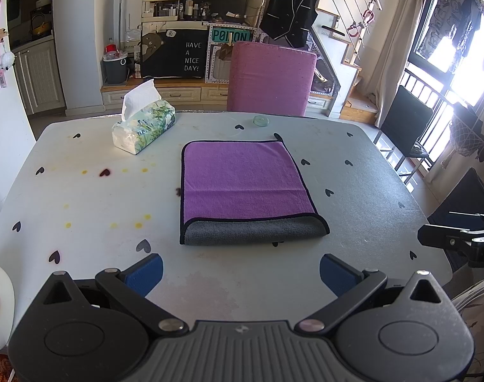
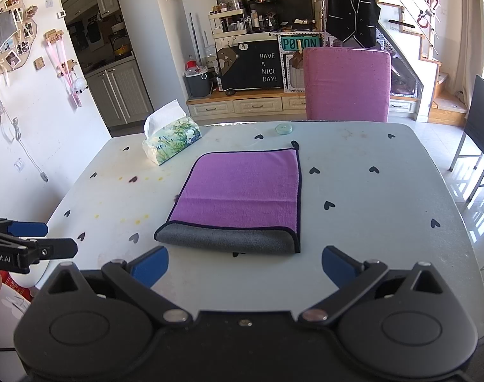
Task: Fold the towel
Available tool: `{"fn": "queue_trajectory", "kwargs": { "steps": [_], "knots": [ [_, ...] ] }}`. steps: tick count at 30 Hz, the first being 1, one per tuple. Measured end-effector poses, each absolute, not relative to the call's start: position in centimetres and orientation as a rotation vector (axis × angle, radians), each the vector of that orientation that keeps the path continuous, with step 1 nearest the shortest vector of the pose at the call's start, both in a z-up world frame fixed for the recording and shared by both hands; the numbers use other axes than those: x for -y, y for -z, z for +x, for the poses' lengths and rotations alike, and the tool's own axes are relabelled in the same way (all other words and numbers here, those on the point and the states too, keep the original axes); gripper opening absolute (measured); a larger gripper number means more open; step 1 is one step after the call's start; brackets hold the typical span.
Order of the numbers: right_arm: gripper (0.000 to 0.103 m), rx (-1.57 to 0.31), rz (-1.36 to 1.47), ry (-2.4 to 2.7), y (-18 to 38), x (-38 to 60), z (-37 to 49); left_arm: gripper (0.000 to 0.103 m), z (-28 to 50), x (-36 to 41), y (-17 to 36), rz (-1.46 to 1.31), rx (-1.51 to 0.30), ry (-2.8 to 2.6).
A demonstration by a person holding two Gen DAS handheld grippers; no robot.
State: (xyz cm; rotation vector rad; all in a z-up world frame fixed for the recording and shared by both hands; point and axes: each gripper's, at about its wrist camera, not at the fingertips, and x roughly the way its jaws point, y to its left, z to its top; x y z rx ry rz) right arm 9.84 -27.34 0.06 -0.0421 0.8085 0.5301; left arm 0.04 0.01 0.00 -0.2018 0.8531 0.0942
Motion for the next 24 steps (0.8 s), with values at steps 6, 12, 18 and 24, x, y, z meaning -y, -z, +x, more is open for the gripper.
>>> {"fn": "queue_trajectory", "kwargs": {
  "steps": [6, 12, 18, 24],
  "knots": [
    [0.103, -0.808, -0.042, -0.529, -0.06, 27.34, 9.84, 0.103, 0.04, -0.01, -0.01, -0.202, -0.853, -0.094],
    [0.103, -0.809, -0.042, -0.529, -0.06, 27.33, 9.84, 0.103, 0.04, 0.0, 0.0, -0.202, -0.853, -0.094],
    [0.103, -0.809, -0.043, -0.53, -0.06, 27.29, 9.83, 0.103, 0.05, -0.02, 0.0, -0.202, -0.853, -0.094],
    [0.103, -0.809, -0.042, -0.529, -0.12, 27.28, 9.89, 0.103, -0.02, 0.55, 0.02, -0.202, -0.852, -0.096]
  ]
}}
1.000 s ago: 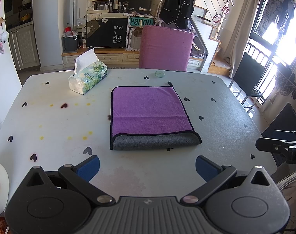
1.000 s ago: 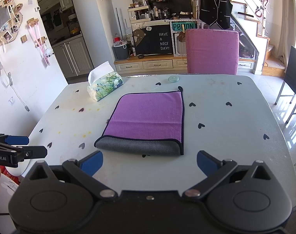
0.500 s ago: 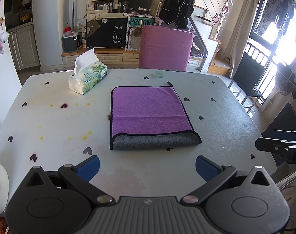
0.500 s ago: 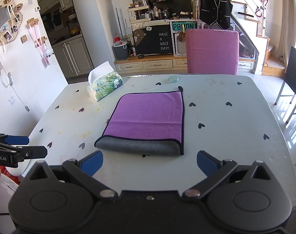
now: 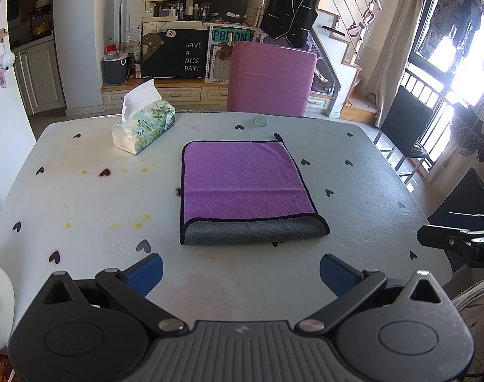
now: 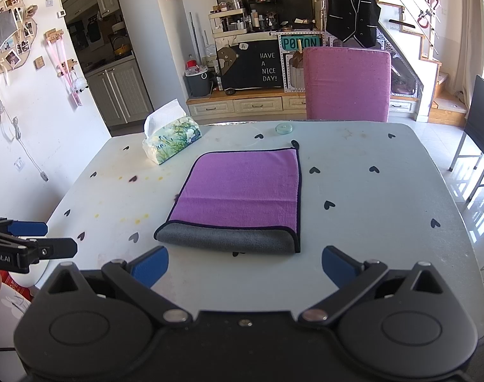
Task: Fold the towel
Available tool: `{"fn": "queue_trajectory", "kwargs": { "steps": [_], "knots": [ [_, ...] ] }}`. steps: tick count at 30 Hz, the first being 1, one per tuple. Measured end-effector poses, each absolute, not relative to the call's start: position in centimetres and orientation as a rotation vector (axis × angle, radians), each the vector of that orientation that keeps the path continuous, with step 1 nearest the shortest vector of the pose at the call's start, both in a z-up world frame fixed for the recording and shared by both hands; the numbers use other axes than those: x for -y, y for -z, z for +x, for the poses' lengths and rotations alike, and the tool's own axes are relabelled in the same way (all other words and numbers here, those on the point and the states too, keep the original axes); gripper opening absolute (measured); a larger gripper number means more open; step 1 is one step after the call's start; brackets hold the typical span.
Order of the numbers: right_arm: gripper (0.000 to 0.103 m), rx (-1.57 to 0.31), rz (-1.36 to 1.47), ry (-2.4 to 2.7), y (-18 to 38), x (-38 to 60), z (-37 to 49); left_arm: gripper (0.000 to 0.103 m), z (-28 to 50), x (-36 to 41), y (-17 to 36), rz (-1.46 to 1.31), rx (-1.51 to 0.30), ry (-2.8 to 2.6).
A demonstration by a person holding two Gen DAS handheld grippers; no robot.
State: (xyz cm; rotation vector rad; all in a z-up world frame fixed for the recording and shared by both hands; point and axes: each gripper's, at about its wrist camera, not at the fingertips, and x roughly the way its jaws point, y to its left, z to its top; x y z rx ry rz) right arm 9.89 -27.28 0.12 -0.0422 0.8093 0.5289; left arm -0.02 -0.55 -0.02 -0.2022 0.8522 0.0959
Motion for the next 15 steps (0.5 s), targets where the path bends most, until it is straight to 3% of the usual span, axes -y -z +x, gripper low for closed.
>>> {"fn": "queue_trajectory", "kwargs": {
  "steps": [15],
  "knots": [
    [0.103, -0.802, -0.028, -0.532, -0.7, 26.8, 11.3, 0.103, 2.0, 0.5, -1.1, -0.18, -0.847, -0.169]
  ]
}}
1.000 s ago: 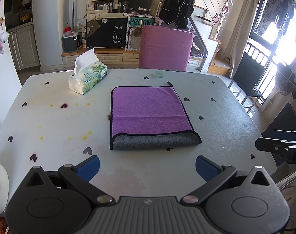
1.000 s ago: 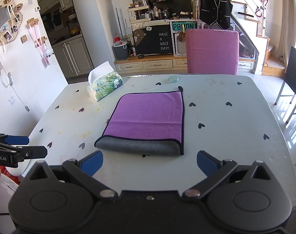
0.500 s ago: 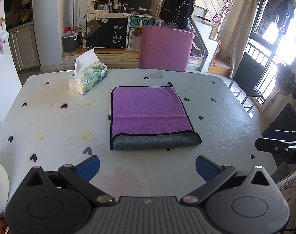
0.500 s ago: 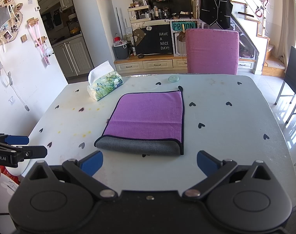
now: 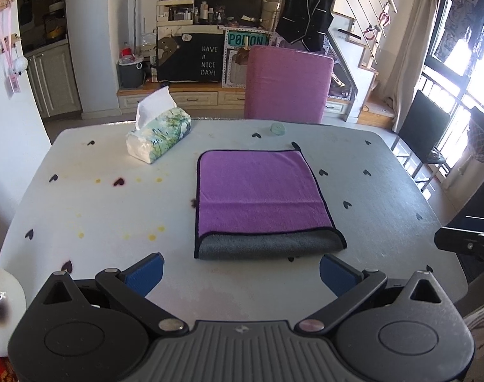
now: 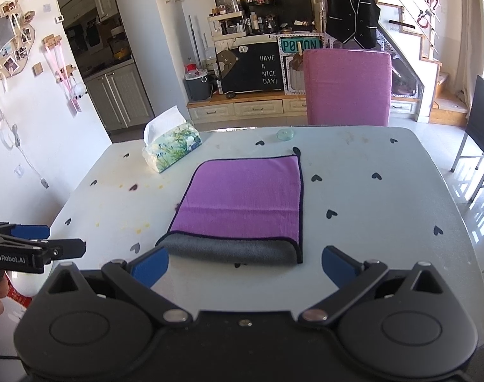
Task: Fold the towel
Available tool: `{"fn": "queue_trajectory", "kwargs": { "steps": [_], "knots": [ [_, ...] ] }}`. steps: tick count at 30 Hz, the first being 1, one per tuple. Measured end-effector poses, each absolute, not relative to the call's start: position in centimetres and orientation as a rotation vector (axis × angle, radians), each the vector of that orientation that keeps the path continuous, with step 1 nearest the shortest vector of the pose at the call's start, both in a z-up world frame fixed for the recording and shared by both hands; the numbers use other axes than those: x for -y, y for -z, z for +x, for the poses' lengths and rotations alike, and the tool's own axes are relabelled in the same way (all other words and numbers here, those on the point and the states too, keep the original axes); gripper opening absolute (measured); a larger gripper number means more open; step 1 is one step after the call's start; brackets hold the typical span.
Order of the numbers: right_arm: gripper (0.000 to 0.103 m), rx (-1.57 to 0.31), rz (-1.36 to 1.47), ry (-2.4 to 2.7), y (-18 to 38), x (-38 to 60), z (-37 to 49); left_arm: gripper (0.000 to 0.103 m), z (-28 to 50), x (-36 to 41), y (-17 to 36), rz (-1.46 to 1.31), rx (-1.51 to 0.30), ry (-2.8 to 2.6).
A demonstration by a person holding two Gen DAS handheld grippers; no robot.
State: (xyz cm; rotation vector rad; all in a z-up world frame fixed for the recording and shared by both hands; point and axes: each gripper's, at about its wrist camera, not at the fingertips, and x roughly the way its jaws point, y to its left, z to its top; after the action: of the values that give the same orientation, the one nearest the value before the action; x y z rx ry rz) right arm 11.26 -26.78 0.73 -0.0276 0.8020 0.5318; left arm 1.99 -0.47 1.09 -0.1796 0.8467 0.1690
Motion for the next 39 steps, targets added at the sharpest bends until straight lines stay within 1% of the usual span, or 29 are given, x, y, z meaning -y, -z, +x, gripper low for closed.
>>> {"fn": "queue_trajectory", "kwargs": {
  "steps": [9, 15, 20, 24, 39],
  "knots": [
    [0.103, -0.802, -0.039, -0.528, -1.9, 26.1, 14.1, 0.103, 4.4, -0.4, -2.3, -0.163, -0.834, -0.177],
    [0.103, -0.814, -0.055, -0.516, -2.0, 25.4, 16.9, 0.103, 6.6, -1.2, -3.0, -0.15, -0.807, -0.203],
    [0.103, -0.835, -0.084, -0.511, -1.5, 24.7, 18.7, 0.103, 8.4, -1.1, -2.8, -0.13, -0.827, -0.189],
    [0.103, -0.862, -0.1, -0.514, -0.5, 24.3, 20.1, 0.103, 10.0, -1.4, -1.9, -0.131, -0.866, -0.178],
    [0.103, -1.029, -0.098, -0.496, 5.0, 22.6, 25.5, 0.103, 15.8, -3.4, 4.0, -0.18, -1.036, -0.189]
  ]
}}
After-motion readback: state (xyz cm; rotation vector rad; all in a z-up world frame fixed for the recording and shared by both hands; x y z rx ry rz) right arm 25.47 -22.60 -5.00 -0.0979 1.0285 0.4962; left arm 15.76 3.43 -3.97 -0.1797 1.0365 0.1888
